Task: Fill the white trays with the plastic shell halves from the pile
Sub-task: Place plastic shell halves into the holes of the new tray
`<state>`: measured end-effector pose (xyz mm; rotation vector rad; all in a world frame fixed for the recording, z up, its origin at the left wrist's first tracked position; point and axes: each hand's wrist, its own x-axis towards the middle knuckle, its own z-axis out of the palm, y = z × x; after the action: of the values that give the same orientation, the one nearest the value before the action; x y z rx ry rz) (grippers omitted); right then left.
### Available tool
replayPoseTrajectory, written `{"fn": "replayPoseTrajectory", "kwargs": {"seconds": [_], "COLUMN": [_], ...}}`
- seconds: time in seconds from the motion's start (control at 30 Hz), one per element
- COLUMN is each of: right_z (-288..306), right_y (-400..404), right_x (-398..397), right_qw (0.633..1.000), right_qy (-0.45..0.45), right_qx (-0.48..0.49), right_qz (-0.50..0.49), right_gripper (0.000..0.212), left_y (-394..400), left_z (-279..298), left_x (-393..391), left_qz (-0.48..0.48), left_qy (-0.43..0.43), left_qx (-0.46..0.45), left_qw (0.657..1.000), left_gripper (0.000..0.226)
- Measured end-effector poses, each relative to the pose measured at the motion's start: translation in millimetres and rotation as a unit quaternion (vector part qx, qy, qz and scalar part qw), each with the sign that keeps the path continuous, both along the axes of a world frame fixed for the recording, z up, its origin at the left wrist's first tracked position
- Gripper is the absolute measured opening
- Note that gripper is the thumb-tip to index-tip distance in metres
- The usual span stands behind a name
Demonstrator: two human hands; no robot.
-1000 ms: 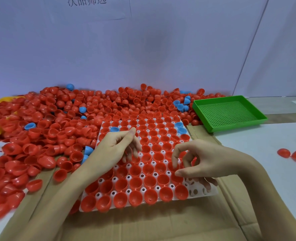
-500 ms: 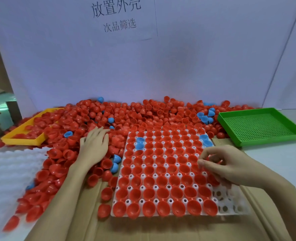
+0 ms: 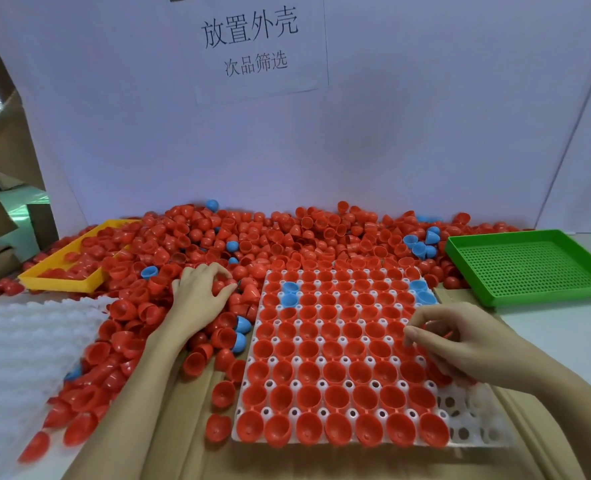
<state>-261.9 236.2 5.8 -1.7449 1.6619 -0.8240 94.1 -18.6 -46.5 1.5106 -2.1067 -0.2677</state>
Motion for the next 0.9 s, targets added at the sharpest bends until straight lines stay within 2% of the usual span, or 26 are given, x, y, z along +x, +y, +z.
{"fn": "replayPoseTrajectory", "kwargs": {"seconds": [0.1,0.2,0.27,0.33,0.43,0.6,0.67,0.77,0.9], "right_z": [-0.6,0.1,0.0,-0.2,2.7,6.2,2.3,-7.1,-12.9], "right_y": [-0.5,-1.2,-1.9,-3.0,-4.1,-2.2,-3.4,-6.1,-7.3], "right_x": [-0.9,-0.7,-0.1,1.8,11.1,37.4,49.1,60.3,63.0], "right_qw": [1.000,0.999,0.998,0.997,0.992,0.984,0.983,0.979,0.977], "right_qy": [-0.013,-0.014,-0.021,-0.039,-0.090,-0.136,-0.133,-0.150,-0.138], "right_qx": [-0.012,-0.040,-0.060,-0.073,-0.092,-0.116,-0.126,-0.136,-0.158], "right_qz": [0.000,-0.003,-0.007,-0.009,-0.006,0.020,0.028,0.028,0.023], "right_gripper": [0.022,0.020,0.022,0.020,0.011,0.039,0.047,0.054,0.042], "left_y": [8.4,21.3,32.5,52.2,90.1,140.0,151.8,160.4,158.9], "left_z": [5.0,14.2,26.1,39.8,51.7,50.0,48.0,46.8,49.0], "left_x": [-1.3,-1.6,-6.8,-20.4,-51.1,-93.8,-99.5,-100.9,-99.7], "left_qz": [-0.003,-0.003,-0.054,-0.129,-0.216,-0.354,-0.352,-0.308,-0.286], "left_qy": [0.038,0.029,0.089,0.195,0.298,0.388,0.391,0.402,0.407], "left_qx": [-0.044,-0.160,-0.181,-0.145,-0.068,0.078,0.107,0.103,0.093], "left_qw": [0.998,0.987,0.978,0.961,0.927,0.847,0.844,0.856,0.862], "left_gripper": [0.018,0.024,0.026,0.026,0.026,0.026,0.024,0.021,0.022]}}
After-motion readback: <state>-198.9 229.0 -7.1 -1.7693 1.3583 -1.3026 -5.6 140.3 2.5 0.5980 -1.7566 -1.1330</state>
